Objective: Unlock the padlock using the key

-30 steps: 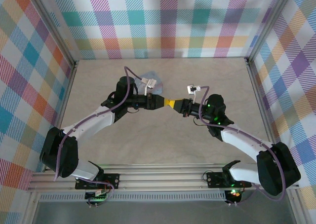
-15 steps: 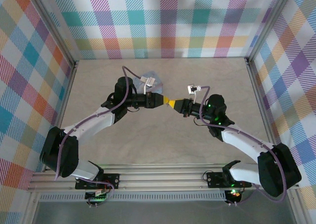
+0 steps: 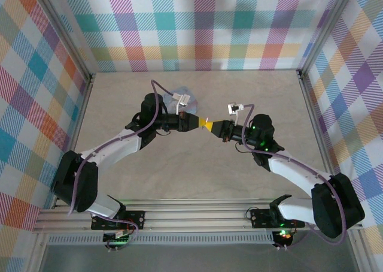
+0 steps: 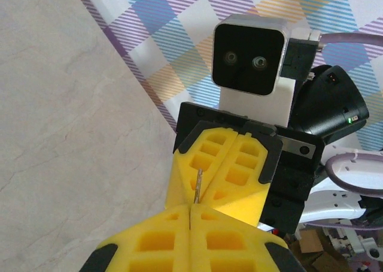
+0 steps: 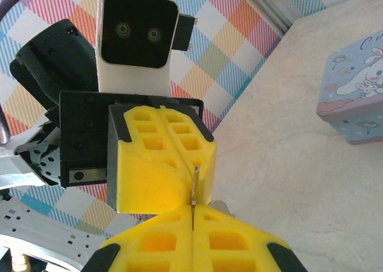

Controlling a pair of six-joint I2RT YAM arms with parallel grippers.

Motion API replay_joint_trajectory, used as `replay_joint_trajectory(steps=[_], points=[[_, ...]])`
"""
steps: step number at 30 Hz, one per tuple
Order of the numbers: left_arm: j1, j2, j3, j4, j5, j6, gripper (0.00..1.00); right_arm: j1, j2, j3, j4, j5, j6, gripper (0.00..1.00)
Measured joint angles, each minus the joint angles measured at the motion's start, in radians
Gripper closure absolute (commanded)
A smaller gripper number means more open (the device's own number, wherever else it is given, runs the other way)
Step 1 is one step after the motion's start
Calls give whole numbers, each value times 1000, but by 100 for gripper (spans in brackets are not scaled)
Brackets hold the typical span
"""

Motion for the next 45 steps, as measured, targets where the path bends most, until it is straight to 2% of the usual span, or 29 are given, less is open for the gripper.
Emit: replay_joint_trajectory(steps=[8,11,16,22,30,45], points=[[0,14,35,-164,-3,105,100,-1,-36,2,-140,55,-40,57],[6,22,39,-210,2,143,100,-13,-85,16,-241,70,-70,50],[8,47,98,-340,21,253,100,-89,-160,95,-427,43,-116,50],[8,58,174,-456,84,365,100,-118,-132,174,-547,-59,-157,54],[5,71,225,-560,137,458,100,-118,-16,176,-533,-167,-125,60],[-8,97,228,-577,145,467,100,-116,-10,167,-467,-229,-98,61]])
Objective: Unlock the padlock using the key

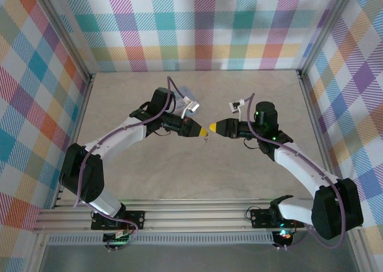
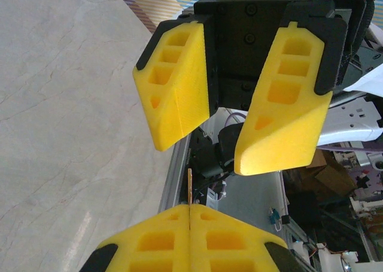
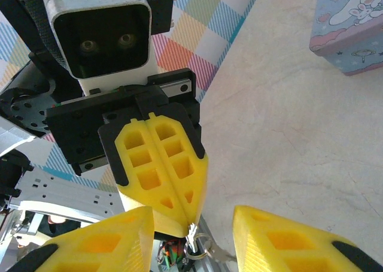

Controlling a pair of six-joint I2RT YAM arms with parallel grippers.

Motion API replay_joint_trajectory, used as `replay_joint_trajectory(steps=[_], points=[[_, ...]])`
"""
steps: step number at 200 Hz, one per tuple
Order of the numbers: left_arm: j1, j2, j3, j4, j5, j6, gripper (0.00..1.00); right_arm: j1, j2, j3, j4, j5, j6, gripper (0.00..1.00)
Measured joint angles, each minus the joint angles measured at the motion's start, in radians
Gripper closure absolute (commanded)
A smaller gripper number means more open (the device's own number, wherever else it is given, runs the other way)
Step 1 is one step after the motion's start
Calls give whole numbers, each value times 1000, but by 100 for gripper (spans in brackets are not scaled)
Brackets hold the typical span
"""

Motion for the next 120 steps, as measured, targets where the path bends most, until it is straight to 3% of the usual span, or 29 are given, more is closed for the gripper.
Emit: replay_joint_trajectory(steps=[51,86,106,113,120], points=[[-6,4,9,2,1,-4,100,13,37,0,23,-10,8,69],[-5,10,9,2,-7,-14,100,17,59,0,39,-31,14,100],[-5,14,10,2,-11,-15,100,17,59,0,42,-36,18,100],[-5,14,10,3,-14,-18,94,17,58,0,42,-35,18,100],[-5,13,10,3,-20,-20,82,17,58,0,41,-29,16,100]])
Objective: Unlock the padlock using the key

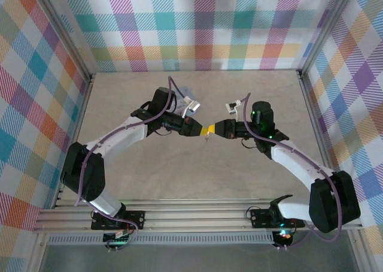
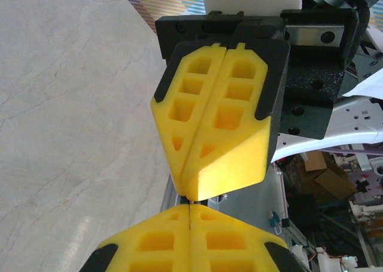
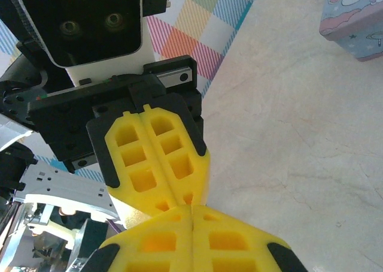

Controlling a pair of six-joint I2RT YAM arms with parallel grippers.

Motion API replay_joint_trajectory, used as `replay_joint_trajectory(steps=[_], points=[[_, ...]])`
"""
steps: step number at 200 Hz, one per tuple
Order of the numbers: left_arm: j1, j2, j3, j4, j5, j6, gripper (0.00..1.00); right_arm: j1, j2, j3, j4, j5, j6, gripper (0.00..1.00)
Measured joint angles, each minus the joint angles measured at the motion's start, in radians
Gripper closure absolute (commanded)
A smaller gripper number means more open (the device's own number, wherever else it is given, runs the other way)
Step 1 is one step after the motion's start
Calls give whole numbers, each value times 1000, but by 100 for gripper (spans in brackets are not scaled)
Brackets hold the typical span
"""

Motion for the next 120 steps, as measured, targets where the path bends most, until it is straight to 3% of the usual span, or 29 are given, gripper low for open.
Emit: replay_joint_trajectory(steps=[19,36,76,120], points=[[5,-5,-8,29,-40,-40,64,0,-8,0,-17,26,-16,100],[21,-40,-65,108,-78,-111,57,0,-25,7,-66,53,-51,100],[99,-190,-308,433,-161,-339,55,5,-42,161,-254,82,-218,100],[68,-263,-389,712,-188,-468,52,13,-35,278,-293,-7,-315,100]])
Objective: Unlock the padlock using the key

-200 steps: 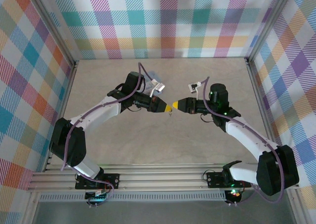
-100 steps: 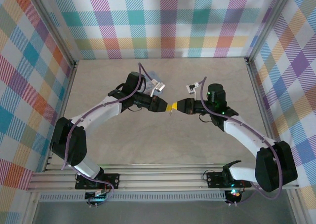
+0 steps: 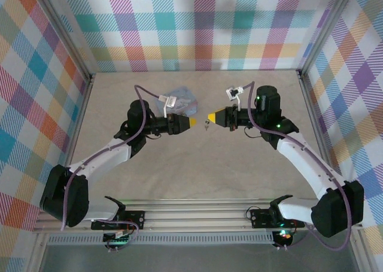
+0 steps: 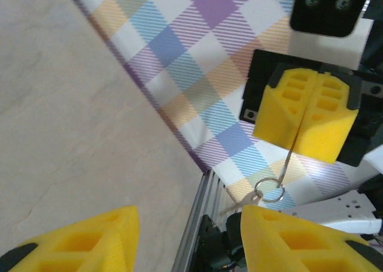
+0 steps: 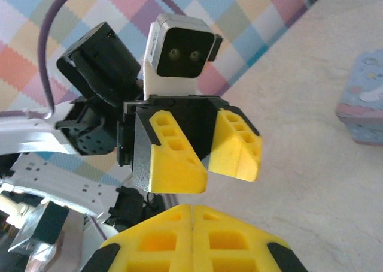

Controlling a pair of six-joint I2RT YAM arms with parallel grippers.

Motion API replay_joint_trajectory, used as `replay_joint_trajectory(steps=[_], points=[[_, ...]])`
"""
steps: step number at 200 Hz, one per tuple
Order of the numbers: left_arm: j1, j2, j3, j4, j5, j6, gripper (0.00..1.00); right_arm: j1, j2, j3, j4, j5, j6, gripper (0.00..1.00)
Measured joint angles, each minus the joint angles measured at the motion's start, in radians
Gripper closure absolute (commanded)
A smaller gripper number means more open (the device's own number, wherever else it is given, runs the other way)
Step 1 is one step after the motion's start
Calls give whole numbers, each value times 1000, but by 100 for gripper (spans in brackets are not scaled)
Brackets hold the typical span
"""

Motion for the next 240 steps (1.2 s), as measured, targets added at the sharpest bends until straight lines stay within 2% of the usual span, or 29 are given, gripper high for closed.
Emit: replay_joint_trajectory(steps=[49,110,170,240], points=[[-76,0,0,130,-4,-52,52,24,56,27,-2,-50,-17,100],[-75,0,0,146,-2,-55,60,26,64,27,-3,-50,-23,100],[-75,6,-6,143,-2,-54,61,26,64,27,15,-45,-16,100],[-75,8,-18,116,-2,-42,73,26,69,27,61,-46,8,100]])
